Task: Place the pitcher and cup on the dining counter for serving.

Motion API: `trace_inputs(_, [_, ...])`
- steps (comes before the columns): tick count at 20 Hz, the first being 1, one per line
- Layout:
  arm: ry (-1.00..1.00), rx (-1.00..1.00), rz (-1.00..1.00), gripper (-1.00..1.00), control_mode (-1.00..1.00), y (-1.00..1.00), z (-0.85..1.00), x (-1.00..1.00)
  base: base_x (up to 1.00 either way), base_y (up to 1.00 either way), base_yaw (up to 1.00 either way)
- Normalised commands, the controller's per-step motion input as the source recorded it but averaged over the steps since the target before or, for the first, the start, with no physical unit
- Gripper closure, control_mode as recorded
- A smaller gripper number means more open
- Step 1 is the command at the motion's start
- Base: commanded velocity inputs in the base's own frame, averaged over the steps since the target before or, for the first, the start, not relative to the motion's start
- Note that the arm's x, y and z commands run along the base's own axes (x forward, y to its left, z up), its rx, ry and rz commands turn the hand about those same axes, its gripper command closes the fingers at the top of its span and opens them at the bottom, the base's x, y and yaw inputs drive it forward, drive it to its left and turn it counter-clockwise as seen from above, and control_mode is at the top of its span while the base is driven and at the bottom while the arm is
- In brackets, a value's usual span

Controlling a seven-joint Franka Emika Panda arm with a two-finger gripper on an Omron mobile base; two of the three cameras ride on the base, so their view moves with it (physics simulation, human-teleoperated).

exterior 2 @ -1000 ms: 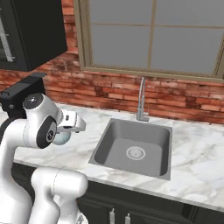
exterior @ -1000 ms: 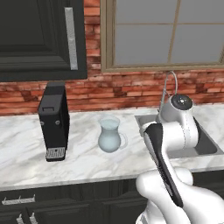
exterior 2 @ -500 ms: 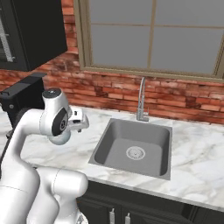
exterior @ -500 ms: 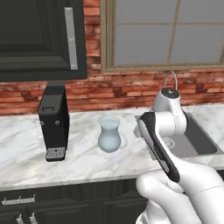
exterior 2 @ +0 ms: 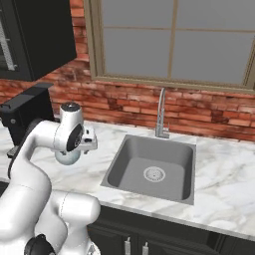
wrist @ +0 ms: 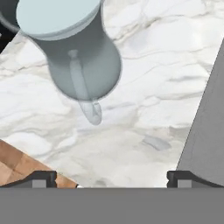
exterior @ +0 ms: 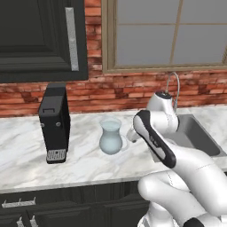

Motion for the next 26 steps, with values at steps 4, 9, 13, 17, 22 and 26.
trace_inputs(4, [0.00, 0.11, 0.02, -1.00, -1.00, 0.22, -0.21, 0.38, 0.00, 0.00, 0.00])
trace_inputs(9, [0.00, 0.08, 0.03, -1.00, -1.00, 0.20, -0.19, 0.33, 0.00, 0.00, 0.00])
trace_inputs(13, [0.00, 0.03, 0.06, -1.00, -1.00, 0.16, -0.13, 0.29, 0.00, 0.00, 0.00])
trace_inputs(17, [0.00, 0.00, 0.09, -1.00, -1.00, 0.14, -0.10, 0.31, 0.00, 0.00, 0.00])
trace_inputs(22, [0.01, 0.00, 0.11, -1.00, -1.00, 0.11, -0.15, 0.19, 0.00, 0.00, 0.00])
trace_inputs(26, [0.01, 0.00, 0.12, -1.00, -1.00, 0.10, -0.21, 0.16, 0.00, 0.00, 0.00])
